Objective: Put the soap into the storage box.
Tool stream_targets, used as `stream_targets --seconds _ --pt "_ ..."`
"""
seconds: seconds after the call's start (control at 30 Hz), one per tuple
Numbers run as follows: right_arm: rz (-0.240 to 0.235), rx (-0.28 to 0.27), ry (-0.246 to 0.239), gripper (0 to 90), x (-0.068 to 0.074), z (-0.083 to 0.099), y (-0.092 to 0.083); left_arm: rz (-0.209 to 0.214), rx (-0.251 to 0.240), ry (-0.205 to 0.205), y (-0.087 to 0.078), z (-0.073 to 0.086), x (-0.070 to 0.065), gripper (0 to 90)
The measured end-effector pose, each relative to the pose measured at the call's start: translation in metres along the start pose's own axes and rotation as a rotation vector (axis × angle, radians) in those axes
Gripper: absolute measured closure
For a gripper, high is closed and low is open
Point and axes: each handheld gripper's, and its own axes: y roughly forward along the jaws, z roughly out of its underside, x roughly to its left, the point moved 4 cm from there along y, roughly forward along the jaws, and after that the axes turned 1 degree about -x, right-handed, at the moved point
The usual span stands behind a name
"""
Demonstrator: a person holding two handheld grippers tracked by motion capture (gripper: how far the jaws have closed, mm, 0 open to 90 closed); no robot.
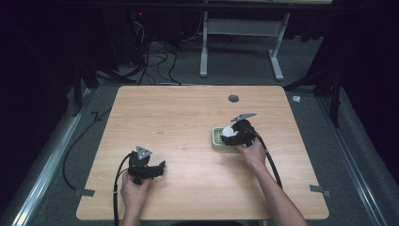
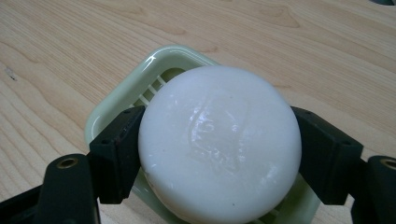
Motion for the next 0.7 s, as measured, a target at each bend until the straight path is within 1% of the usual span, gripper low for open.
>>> stream_targets --seconds 0.23,0.33,0.5,0.7 --pt "0.004 0.011 0.002 24.6 -0.0005 0.001 0.0029 0.0 0.0 0.0 0.0 0.0 0.0 17.2" --pt "0.012 0.022 -0.006 24.6 -0.001 0.0019 0.0047 0.001 -0.001 -0.001 0.0 0.0 0.0001 17.2" --pt "0.011 0.024 -0.003 24.5 -0.0017 0.0024 0.0063 0.001 -0.001 -0.002 0.0 0.0 0.0001 17.3" --pt "-0.003 0.018 0.003 24.2 -0.0033 0.0024 0.0057 0.002 -0.001 -0.002 0.0 0.0 0.0001 17.2"
